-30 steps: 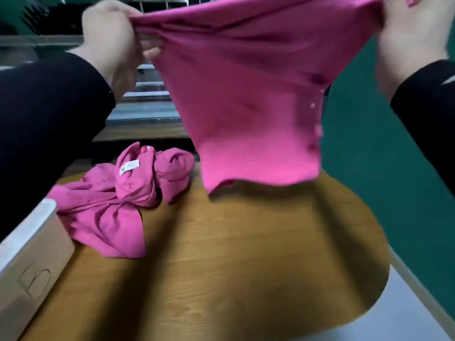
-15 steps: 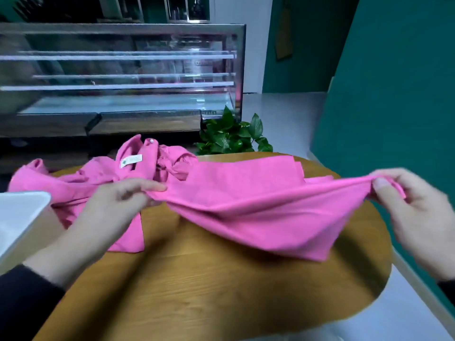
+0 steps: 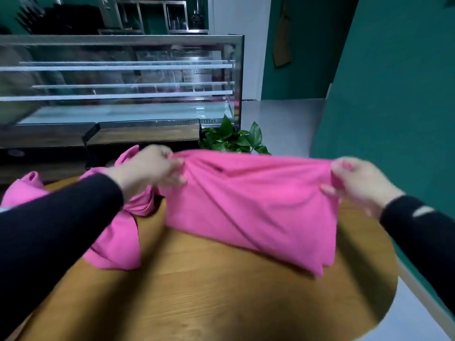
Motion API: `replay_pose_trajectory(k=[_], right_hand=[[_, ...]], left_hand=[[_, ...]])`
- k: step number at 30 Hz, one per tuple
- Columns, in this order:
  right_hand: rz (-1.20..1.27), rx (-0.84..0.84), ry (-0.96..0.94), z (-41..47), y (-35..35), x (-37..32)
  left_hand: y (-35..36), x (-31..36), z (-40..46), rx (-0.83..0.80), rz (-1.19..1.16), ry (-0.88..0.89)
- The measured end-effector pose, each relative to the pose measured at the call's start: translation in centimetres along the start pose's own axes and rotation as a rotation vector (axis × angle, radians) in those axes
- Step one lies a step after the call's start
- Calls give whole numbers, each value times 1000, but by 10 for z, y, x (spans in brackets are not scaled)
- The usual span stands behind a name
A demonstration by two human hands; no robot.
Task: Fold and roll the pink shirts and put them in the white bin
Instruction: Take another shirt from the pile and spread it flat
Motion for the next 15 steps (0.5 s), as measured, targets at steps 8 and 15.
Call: replay_pose_trajectory(k=[8,15], right_hand=[[448,295,-847,57,-30,-241],[376,81,-747,-19,-25,-138]], left_hand=[[-179,141,21,820,-374,469],[-83,47,-33,709,-63,367]])
Point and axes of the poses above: each hand's wrist, its own z-axis towards the middle knuckle, its own y-axis out of the palm, x = y × z, the point moved 8 cm from there along z, towards the middle knuckle, and after that the axes turned 14 degrees about z, right-handed, at the moved point
